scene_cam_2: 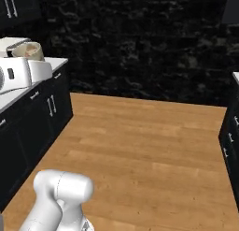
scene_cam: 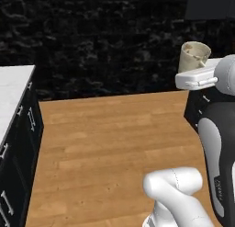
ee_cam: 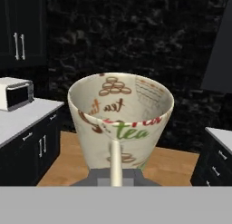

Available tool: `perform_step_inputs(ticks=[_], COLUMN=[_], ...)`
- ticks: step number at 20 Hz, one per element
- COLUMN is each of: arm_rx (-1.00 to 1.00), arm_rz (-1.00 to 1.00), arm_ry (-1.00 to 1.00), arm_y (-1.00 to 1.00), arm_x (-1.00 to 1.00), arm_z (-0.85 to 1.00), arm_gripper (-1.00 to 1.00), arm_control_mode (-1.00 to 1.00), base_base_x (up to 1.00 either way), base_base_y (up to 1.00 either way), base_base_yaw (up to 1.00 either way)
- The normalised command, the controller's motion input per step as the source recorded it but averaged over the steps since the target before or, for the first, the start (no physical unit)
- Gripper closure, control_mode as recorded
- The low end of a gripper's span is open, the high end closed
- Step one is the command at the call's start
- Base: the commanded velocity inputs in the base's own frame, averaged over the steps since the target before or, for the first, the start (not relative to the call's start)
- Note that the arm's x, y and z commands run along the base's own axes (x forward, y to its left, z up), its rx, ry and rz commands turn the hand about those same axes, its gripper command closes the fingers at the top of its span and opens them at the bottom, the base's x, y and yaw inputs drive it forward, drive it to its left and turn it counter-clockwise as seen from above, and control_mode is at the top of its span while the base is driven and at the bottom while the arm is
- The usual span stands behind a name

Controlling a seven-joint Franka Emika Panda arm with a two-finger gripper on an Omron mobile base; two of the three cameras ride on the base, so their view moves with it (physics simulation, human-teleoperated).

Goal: Gather all objects into one cabinet and sort the glasses and bowls to opposite sides.

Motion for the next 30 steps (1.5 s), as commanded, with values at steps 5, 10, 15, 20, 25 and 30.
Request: perform_step_inputs(ticks=[5,10,15,20,25,30], arm_rx=[0.0,0.0,0.0,0.0,0.0,0.0], arm_rz=[0.0,0.0,0.0,0.0,0.0,0.0], arm_ry=[0.0,0.0,0.0,0.0,0.0,0.0], arm_y=[0.0,0.0,0.0,0.0,0.0,0.0], arm_x=[0.0,0.0,0.0,0.0,0.0,0.0], arm_z=[0.0,0.0,0.0,0.0,0.0,0.0], arm_gripper=[1.0,1.0,1.0,1.0,1.0,1.0], arm_control_mode=[1.0,1.0,1.0,1.0,1.0,1.0], base_base_x=[1.0,1.0,1.0,0.96,0.89,0.84], base_base_y=[0.0,-0.01,0.0,0.0,0.0,0.0], base_base_yaw=[-0.16,-0.34,-0.47,-0.48,-0.5,-0.51])
